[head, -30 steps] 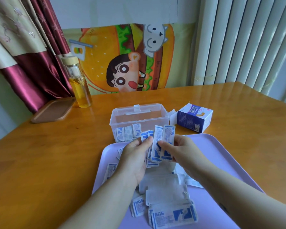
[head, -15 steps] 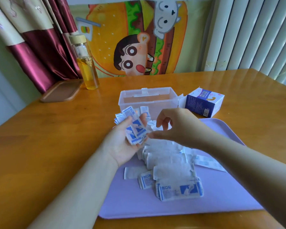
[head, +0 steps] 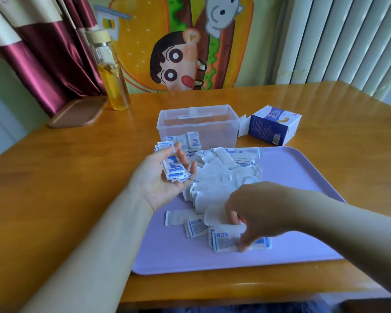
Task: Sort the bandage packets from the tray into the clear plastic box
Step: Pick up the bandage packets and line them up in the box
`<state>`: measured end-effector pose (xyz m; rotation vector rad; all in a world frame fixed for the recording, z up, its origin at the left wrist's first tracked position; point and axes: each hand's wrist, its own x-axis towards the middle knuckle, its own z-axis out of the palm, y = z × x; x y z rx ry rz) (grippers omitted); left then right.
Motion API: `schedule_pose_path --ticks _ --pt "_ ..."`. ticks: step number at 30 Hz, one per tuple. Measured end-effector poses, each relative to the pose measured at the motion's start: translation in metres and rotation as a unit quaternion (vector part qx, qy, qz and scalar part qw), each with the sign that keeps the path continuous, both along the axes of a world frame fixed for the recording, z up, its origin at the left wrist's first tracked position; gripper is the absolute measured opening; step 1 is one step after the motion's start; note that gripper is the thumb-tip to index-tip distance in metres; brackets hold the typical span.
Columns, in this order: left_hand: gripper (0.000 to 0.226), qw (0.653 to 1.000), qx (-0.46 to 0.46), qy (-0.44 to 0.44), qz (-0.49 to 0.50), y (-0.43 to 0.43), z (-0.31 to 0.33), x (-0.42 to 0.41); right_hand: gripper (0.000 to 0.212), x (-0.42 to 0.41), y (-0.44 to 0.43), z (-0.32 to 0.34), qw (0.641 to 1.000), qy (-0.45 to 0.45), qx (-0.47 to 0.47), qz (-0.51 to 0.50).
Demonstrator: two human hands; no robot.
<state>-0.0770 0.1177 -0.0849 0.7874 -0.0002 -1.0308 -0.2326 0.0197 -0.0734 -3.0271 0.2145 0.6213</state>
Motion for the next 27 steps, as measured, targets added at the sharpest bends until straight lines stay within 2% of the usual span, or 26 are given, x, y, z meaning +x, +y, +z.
schedule_pose_path --ticks 2,4,6,8,9,10,12,13,14,16,17,19,24,27 --pt "0.027 1.000 -0.002 -0.002 0.008 0.002 0.000 0.001 0.037 0.000 0.000 0.000 1.000 0.015 0.015 0.006" --pt "0.027 1.000 0.001 -0.011 0.017 0.004 0.000 0.003 0.023 0.001 -0.005 0.004 0.997 0.007 0.082 0.002" --pt "0.023 0.999 0.010 -0.028 0.016 0.005 -0.001 0.005 0.035 0.004 -0.020 0.012 0.986 -0.048 0.156 -0.039" --pt "0.016 0.997 0.036 -0.063 0.000 0.003 -0.002 0.004 0.040 0.008 -0.036 0.014 0.952 -0.133 0.240 -0.133" --pt "0.014 0.995 0.049 -0.084 -0.011 0.001 -0.004 0.002 0.034 0.010 -0.041 0.013 0.914 -0.161 0.325 -0.182" --pt "0.013 0.993 0.057 -0.104 -0.025 -0.001 -0.006 -0.002 0.030 0.012 -0.045 0.010 0.853 -0.174 0.438 -0.225" --pt "0.013 0.984 0.070 -0.152 -0.065 -0.005 -0.008 -0.011 0.038 0.017 -0.051 0.000 0.707 -0.174 0.623 -0.287" --pt "0.011 0.977 0.077 -0.178 -0.086 -0.006 -0.010 -0.016 0.038 0.018 -0.052 -0.004 0.664 -0.176 0.661 -0.302" --pt "0.010 0.969 0.083 -0.209 -0.106 -0.007 -0.010 -0.021 0.036 0.020 -0.052 -0.008 0.646 -0.180 0.673 -0.312" --pt "0.013 0.940 0.116 -0.297 -0.119 -0.010 -0.012 -0.026 0.024 0.023 -0.052 -0.014 0.631 -0.190 0.679 -0.323" --pt "0.007 0.925 0.135 -0.338 -0.108 -0.011 -0.014 -0.027 0.017 0.024 -0.051 -0.016 0.628 -0.197 0.677 -0.329" --pt "0.009 0.908 0.156 -0.379 -0.082 -0.013 -0.014 -0.026 0.013 0.025 -0.050 -0.019 0.622 -0.216 0.670 -0.343" --pt "0.008 0.901 0.161 -0.398 -0.052 -0.019 -0.015 -0.026 0.027 0.030 -0.048 -0.022 0.585 -0.257 0.696 -0.327" --pt "0.005 0.926 0.147 -0.344 -0.048 -0.021 -0.018 -0.024 0.031 0.031 -0.046 -0.020 0.566 -0.257 0.715 -0.319"
